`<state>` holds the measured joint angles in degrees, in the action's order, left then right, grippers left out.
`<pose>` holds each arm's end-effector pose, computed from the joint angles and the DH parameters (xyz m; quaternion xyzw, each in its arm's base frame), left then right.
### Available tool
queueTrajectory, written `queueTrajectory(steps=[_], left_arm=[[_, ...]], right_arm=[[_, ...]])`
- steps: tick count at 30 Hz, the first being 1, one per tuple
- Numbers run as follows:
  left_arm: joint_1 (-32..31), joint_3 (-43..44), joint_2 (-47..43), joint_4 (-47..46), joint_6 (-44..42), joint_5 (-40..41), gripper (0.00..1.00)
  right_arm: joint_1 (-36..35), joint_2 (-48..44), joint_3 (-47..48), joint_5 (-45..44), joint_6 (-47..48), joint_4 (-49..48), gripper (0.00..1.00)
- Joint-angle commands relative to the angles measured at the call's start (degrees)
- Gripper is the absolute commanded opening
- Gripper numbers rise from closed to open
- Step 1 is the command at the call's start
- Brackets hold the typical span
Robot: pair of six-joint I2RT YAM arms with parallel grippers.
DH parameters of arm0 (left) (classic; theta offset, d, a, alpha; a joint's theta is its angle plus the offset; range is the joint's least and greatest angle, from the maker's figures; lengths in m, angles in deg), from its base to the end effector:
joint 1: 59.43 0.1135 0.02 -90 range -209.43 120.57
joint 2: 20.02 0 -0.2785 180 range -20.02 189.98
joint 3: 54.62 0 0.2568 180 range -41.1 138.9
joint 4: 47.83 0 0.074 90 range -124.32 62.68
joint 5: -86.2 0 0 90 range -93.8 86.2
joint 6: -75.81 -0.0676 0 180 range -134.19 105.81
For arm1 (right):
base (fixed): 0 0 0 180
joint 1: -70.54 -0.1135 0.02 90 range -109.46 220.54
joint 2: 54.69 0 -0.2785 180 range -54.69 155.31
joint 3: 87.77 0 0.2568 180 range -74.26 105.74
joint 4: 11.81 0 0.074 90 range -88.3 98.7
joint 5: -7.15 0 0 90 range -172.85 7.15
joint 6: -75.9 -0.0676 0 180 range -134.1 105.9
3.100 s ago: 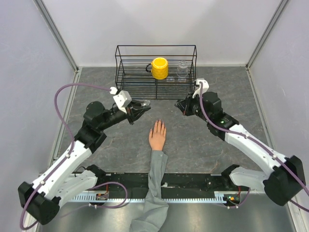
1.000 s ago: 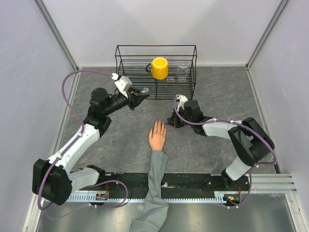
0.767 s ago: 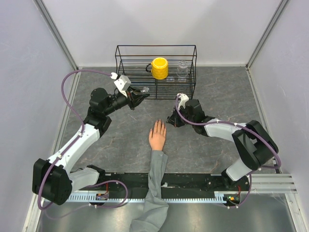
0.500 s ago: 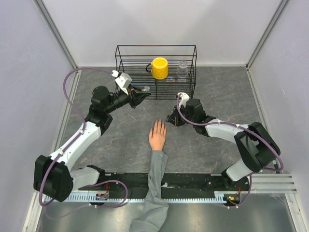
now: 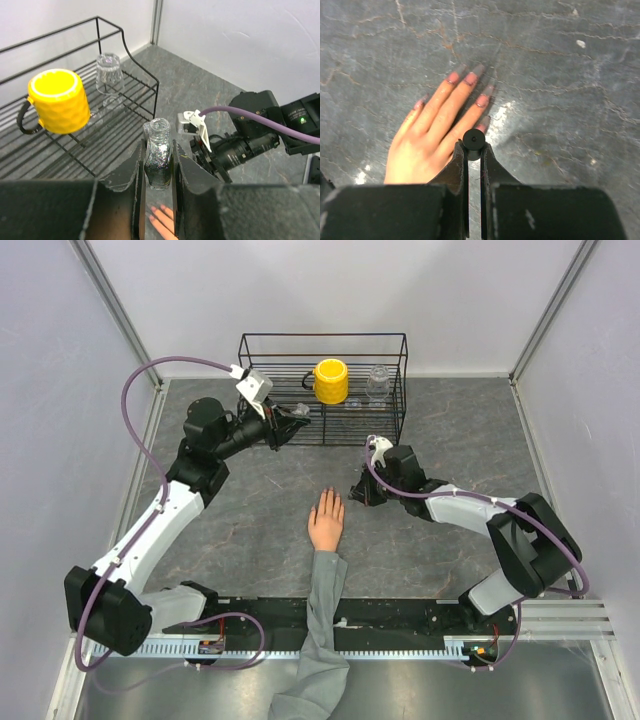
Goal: Paint the nails
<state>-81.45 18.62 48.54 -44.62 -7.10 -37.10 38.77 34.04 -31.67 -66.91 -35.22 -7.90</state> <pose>0.2685 -0.1486 0.3970 0.2903 0.6364 -0.3660 0.6138 0.2808 0.1957 0.1707 -0.1442 0.8749 0.3093 0.3437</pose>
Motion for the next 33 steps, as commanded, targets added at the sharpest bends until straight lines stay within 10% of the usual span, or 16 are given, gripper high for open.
queueTrajectory(steps=[1, 33], left_arm=[[-0.7, 2.4, -1.4, 3.2, 1.5, 2.9, 0.02], [-0.7, 19.7, 8.9, 15.6, 6.0, 1.5, 0.02]], right_arm=[[-0.1, -3.7, 2.9, -2.4, 3.1, 3.2, 0.00], [-0.1, 7.3, 9.9, 1.3, 1.6, 3.3, 0.00]])
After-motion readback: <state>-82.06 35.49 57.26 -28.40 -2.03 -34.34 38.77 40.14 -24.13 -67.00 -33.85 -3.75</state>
